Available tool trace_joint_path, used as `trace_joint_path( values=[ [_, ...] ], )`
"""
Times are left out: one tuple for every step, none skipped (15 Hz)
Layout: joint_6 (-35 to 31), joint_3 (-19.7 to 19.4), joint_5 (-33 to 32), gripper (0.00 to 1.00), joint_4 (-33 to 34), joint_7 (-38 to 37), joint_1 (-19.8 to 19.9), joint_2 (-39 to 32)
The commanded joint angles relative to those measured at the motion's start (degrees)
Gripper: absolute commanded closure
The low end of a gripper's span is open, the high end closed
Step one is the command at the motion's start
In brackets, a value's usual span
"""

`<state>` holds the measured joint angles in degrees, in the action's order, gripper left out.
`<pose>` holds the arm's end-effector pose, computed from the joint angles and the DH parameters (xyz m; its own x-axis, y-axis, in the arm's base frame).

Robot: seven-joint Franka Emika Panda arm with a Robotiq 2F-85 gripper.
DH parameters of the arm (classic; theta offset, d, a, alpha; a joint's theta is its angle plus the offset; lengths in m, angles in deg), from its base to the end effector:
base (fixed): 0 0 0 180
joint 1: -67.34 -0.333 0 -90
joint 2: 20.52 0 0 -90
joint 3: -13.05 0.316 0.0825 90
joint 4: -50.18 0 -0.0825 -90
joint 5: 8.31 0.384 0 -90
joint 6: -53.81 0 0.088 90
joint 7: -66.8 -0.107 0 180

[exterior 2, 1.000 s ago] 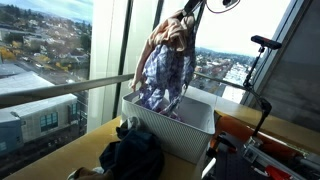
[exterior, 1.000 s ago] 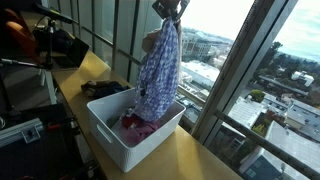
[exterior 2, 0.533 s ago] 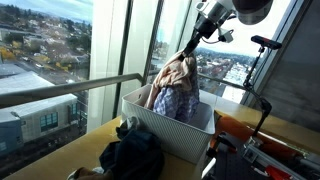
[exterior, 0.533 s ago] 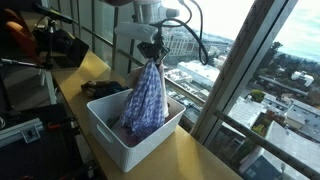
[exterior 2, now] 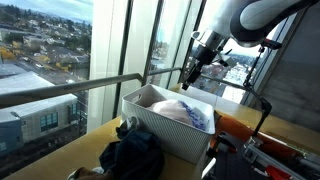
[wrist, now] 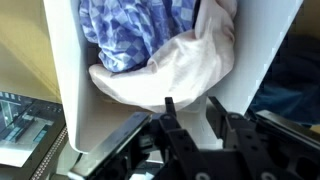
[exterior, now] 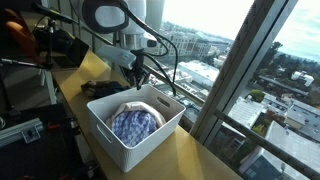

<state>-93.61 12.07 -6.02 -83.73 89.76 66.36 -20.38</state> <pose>0.5268 -0.0007 0.3599 0.9051 0.3588 0.2281 0.3534 -0.9332 0.0653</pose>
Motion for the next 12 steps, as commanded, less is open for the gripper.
trace_joint_path(
  values=[
    [0.5, 0.9, -1.2, 0.32, -0.3, -1.4, 0.0, 2.0],
    [0.6, 1.3, -0.1, 0.23, -0.4, -0.7, -0.3, 3.1],
    [0.4, 2.0, 0.4, 0.17, -0.2, -0.8, -0.9, 3.6],
    [0.0, 2.7, -0.2, 0.08, -0.2, -1.6, -1.6, 3.9],
    [-1.0, 4.0, -1.7, 0.02, 0.1, -2.9, -2.8, 3.4],
    [-2.0, 5.2, -3.0, 0.0, 0.6, -3.9, -3.8, 2.4],
    [-2.4, 6.3, -3.9, 0.0, 1.4, -4.4, -4.9, 1.3],
    [-4.2, 7.8, -6.3, 0.0, 2.1, -6.3, -6.0, -0.9],
    [-4.6, 8.7, -8.5, 0.0, 3.0, -7.4, -6.9, -2.2],
    [-6.3, 9.8, -12.2, 0.0, 3.6, -10.0, -7.9, -4.5],
    [-7.2, 10.5, -15.8, 0.0, 4.5, -12.3, -8.8, -6.4],
    [-8.0, 10.7, -19.6, 0.0, 5.5, -14.7, -9.7, -8.5]
  ],
)
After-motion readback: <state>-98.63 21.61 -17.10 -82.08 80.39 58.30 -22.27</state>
